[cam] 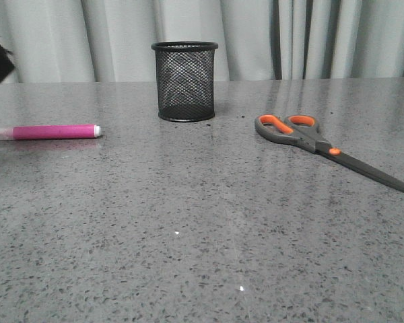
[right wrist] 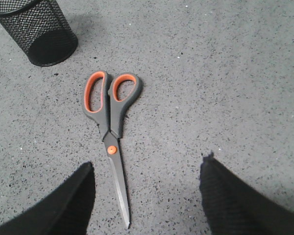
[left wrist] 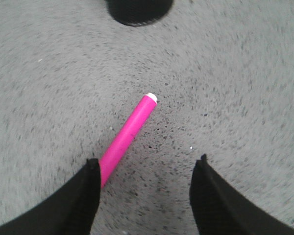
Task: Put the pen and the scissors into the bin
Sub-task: 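Lower the left gripper and grasp the pink marker pen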
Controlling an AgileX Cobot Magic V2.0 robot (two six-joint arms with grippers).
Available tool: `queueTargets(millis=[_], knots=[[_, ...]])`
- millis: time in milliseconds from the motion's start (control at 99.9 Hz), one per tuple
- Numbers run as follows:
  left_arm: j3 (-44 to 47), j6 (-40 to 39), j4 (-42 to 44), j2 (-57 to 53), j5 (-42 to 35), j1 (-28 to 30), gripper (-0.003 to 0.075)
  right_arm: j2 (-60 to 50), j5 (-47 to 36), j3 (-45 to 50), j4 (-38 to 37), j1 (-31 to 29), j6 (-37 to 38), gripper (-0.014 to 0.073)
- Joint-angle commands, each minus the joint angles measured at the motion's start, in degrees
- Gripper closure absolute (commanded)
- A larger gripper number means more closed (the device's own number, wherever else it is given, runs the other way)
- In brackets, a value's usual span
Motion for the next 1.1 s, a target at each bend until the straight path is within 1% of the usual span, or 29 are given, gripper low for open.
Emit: queueTargets(millis=[0,90,230,480,640,690,760,820,840,911,1021,1091], knots=[[-4.06,9.26,-2.83,2.55,1.96,-0.36,0.0354,0.12,-2.94,-2.11,0.26,0.14,-0.96,0.0172],[-5.92,13.59,-2.83,5.72,2.07,-0.36,0.0354,0.12,-2.94,-2.11,0.26,0.14,-1.05,0.0172],[-8.03,16.4,-2.83,10.06,2.29,-0.36,0.0354,0.12,-2.94,-2.11,0.26,0.14,-1.09,0.0172],[-10.37,18.09,-2.83,16.02,2.41,-2.01,0.0354,0.12,-3.05,-2.11,0.26,0.14,-1.09,0.0172],[-10.64,18.09,-2.38,18.21,0.19,-3.39,0.0355,0.12,-3.05,-2.11,0.26,0.14,-1.09,0.0172],[-10.64,18.09,-2.33,18.38,-0.4,-3.65,0.0365,0.12,-2.94,-2.11,0.26,0.14,-1.09,0.0172],[-10.64,18.09,-1.57,18.59,-0.4,-3.65,0.044,0.12,-2.94,-2.11,0.26,0.14,-1.09,0.0172],[-10.64,17.95,-0.38,18.73,-0.17,-3.65,0.0561,0.12,-2.94,-2.11,0.26,0.14,-1.09,0.0172],[-10.64,17.66,0.06,18.82,0.1,-3.65,0.062,0.12,-2.94,-2.11,0.26,0.14,-1.09,0.0172],[-10.64,16.47,0.55,18.82,0.9,-3.65,0.074,0.12,-2.94,-2.11,0.26,0.14,-1.09,0.0172],[-11.4,15.74,0.43,18.82,2.26,-3.65,0.0739,0.12,-2.94,-2.11,0.26,0.14,-1.09,0.0172],[-13.18,14.57,-2.25,18.49,3.64,-3.65,0.0739,0.12,-2.86,-2.11,0.26,0.14,-1.09,0.0172]])
